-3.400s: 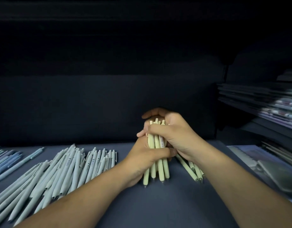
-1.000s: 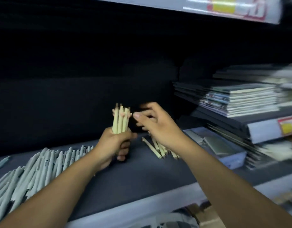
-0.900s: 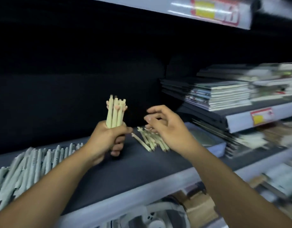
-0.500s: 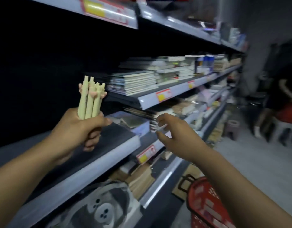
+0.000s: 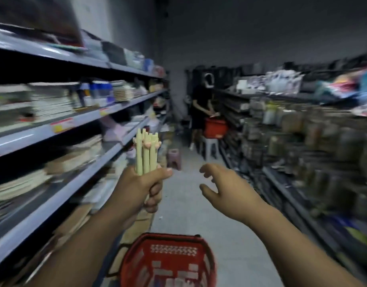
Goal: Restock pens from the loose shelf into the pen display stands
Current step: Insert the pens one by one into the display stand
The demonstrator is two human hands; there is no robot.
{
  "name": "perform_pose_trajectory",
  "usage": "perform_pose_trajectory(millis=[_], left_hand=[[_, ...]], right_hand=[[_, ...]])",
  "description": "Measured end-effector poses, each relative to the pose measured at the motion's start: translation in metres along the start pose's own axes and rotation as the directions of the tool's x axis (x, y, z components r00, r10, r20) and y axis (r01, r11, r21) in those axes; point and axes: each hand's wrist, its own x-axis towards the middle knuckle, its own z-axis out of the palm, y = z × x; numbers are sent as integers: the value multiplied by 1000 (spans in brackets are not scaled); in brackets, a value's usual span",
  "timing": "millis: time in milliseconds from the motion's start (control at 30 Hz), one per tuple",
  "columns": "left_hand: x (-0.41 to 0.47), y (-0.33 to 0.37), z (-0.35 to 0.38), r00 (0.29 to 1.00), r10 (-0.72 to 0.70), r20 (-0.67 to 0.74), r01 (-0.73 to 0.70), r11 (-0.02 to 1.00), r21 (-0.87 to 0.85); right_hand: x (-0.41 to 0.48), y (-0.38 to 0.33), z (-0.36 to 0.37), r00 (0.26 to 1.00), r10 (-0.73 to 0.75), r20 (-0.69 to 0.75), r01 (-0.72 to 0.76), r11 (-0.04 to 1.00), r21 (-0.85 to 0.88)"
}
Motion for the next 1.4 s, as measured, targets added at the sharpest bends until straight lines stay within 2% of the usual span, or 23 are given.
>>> perform_pose_trajectory(millis=[100, 233, 500, 733, 1133, 1400], left_hand=[[56, -29, 72, 997, -22, 68, 24, 999, -32], [130, -56, 153, 992, -94, 80, 99, 992, -73], [258, -97, 244, 987, -157, 46, 161, 980, -118], [396, -145, 260, 984, -177, -6, 175, 978, -117], [696, -168, 251, 980, -179, -84, 164, 973, -160], [878, -221, 238, 962, -194, -194, 164, 974, -157]], right_hand=[[3, 86, -25, 998, 61, -14, -61, 997, -38], [26, 186, -57, 995, 103, 0, -103, 994, -48], [122, 315, -65, 996, 61, 62, -58, 997, -55], [240, 395, -12, 996, -21, 87, 23, 1000, -18], [531, 520, 35, 995, -65, 70, 65, 998, -8], [714, 617, 88, 985, -162, 60, 161, 987, 24]])
